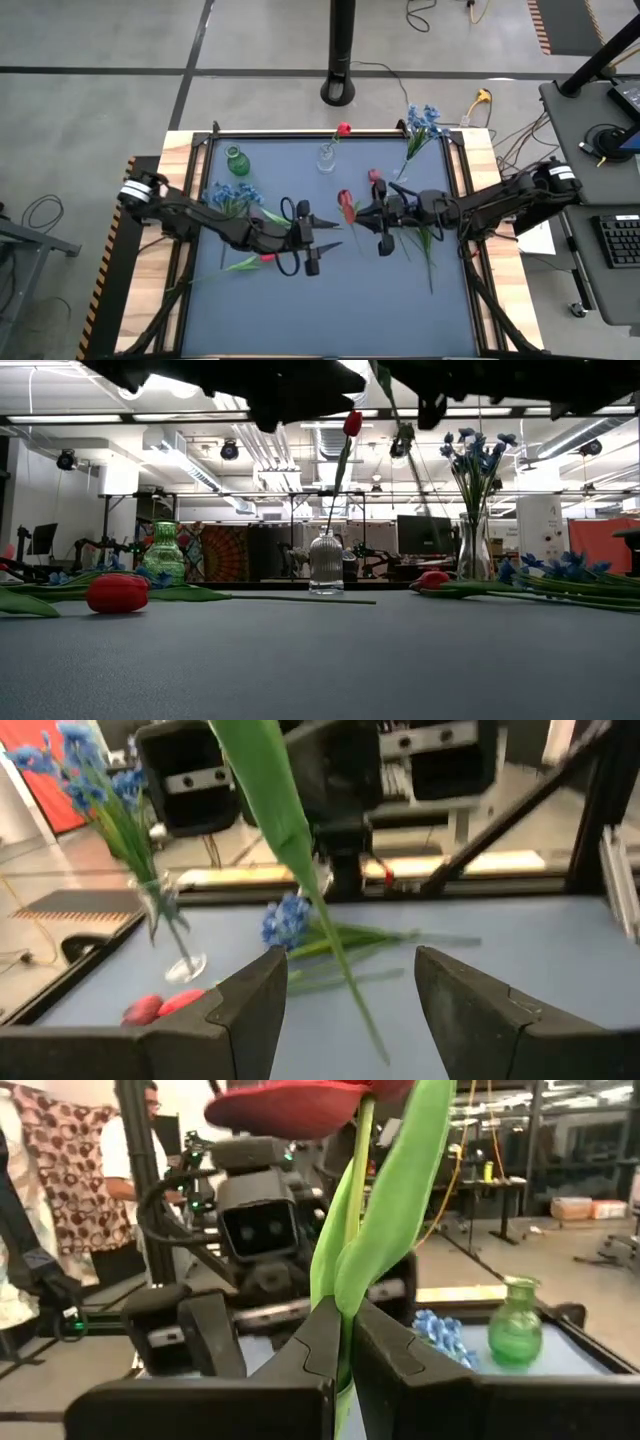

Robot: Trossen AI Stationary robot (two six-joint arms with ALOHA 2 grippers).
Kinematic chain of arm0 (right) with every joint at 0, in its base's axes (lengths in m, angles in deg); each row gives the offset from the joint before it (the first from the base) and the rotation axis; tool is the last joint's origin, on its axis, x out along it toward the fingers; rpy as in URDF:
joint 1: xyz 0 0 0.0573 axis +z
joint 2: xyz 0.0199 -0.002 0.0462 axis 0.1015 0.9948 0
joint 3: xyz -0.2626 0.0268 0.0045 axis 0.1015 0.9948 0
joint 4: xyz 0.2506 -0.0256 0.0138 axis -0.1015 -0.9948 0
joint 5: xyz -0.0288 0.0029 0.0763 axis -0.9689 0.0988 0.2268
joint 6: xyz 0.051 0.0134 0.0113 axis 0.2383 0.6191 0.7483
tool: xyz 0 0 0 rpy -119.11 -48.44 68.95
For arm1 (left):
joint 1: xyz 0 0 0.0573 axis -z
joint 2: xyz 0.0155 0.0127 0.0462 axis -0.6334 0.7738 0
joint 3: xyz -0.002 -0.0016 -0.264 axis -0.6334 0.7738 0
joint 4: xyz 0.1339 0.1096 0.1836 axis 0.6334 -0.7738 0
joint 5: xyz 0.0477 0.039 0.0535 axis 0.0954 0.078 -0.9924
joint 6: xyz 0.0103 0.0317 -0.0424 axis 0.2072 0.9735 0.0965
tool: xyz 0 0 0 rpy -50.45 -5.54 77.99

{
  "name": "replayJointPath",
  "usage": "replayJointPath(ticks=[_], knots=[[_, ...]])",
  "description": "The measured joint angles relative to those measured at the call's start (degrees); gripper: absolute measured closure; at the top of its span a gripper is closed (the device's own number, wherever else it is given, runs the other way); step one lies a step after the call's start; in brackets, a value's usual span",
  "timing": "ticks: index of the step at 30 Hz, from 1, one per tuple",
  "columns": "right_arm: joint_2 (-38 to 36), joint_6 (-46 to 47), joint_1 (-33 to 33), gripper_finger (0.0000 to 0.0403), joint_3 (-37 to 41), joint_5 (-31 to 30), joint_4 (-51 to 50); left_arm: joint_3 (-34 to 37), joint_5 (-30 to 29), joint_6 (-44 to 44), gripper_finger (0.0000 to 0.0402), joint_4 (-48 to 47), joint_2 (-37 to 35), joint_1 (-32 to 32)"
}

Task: Sort flowers into vase by color
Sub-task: Put the center dark red flower into the green vase

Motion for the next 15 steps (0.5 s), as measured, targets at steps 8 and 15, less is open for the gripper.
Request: replayJointPath(ticks=[8, 15], knots=[[3.61, -6.09, 1.54, 0.0390, -5.45, 2.86, -0.03, -0.09, 1.16, -1.40, 0.0198, 6.73, 2.19, -1.15], [6.88, -11.61, 1.60, 0.0390, -9.25, 2.83, 0.01, -1.04, 3.93, -1.30, 0.0207, 8.81, 2.24, -1.24]])
